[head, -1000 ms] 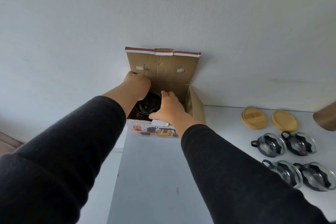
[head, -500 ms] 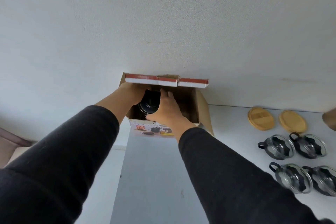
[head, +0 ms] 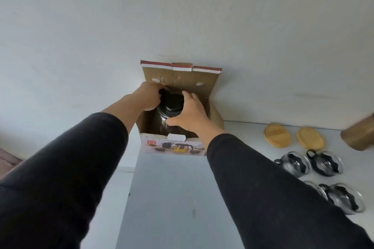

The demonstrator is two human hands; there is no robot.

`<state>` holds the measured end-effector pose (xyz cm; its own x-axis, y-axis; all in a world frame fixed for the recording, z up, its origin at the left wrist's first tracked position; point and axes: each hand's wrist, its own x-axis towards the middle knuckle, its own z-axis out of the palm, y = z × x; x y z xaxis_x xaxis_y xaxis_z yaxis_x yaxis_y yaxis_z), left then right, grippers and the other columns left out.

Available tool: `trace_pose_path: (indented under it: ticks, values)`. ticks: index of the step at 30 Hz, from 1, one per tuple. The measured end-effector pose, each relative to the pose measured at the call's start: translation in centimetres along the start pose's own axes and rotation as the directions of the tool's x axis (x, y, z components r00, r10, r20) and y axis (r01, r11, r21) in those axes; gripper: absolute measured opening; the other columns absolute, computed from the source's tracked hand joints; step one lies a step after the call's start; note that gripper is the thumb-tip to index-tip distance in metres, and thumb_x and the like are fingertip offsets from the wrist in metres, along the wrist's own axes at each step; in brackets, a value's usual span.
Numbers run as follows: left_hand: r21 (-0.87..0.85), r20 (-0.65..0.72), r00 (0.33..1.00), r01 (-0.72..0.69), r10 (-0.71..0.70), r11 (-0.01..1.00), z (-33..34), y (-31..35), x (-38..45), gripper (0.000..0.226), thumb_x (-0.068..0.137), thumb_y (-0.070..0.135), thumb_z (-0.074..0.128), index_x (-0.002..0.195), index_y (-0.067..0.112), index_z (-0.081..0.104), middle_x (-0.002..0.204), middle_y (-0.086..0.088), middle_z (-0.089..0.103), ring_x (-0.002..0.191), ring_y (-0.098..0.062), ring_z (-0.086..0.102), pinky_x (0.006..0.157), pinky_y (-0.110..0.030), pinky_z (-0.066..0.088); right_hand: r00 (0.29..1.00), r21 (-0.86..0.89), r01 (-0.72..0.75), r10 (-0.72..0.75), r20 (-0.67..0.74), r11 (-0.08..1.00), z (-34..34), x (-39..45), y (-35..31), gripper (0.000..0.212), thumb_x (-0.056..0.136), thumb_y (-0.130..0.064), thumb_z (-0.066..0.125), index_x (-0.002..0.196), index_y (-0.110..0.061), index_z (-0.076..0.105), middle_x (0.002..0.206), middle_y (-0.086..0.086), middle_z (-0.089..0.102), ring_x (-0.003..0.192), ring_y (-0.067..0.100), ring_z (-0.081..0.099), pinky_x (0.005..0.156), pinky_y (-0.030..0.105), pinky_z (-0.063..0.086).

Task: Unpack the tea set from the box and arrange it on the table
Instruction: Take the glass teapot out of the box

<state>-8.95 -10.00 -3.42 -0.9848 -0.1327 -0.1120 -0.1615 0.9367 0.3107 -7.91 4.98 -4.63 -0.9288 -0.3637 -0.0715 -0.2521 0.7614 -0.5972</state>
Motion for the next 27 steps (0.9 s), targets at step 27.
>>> trace_pose_path:
  ticks: [27]
  values:
    - [-0.448, -0.006, 1.000, 0.019, -0.024, 0.894, -0.5, 21.9, -6.8, 0.046, 0.100, 0.037, 0.039, 0.104, 0.000, 0.066, 0.098, -0.016, 0.067, 0.097, -0.033, 0.065, 0.093, -0.045, 0.052, 0.991, 0.004, -0.009, 0.010, -0.135, 1.000, -18.6, -11.1, 10.8, 0.087, 0.062, -0.031, 0.082, 0.135, -0.012, 0.039, 0.129, 0.004, 0.043, 0.116, 0.020, 0.047, 0.082, 0.022, 0.034]
